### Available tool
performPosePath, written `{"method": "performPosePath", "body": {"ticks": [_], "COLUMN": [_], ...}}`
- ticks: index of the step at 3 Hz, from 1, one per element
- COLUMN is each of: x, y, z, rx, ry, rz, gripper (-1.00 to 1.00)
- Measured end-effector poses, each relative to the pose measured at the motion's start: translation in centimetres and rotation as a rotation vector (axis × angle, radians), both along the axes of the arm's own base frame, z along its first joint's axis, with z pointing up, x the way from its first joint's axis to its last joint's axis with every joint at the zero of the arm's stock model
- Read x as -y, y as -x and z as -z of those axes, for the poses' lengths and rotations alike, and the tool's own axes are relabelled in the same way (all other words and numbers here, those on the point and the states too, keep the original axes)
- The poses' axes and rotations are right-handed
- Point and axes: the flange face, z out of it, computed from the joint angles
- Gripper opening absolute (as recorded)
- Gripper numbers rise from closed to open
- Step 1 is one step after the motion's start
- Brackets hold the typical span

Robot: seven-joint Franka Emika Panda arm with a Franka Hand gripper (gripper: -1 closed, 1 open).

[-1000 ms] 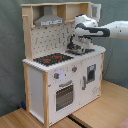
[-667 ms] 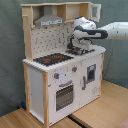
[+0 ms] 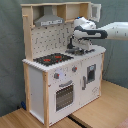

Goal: Play with the kitchen

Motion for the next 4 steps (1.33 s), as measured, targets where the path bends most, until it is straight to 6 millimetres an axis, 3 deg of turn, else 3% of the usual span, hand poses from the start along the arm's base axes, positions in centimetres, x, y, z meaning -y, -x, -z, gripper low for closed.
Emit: {"method": "performPosePath", "body": {"ticks": [1,2,4], "x": [-3.2,-8.1,-18.9], "y": [-0.4,0.1,6.9], "z": [-3.2,-5.2,-6.4], "rx": [0.074,0.124,0.158], "ry": [0.002,0.003,-0.010], "rz": [-0.065,-0.145,-0.322], "gripper": [1.00,1.00,1.00]}}
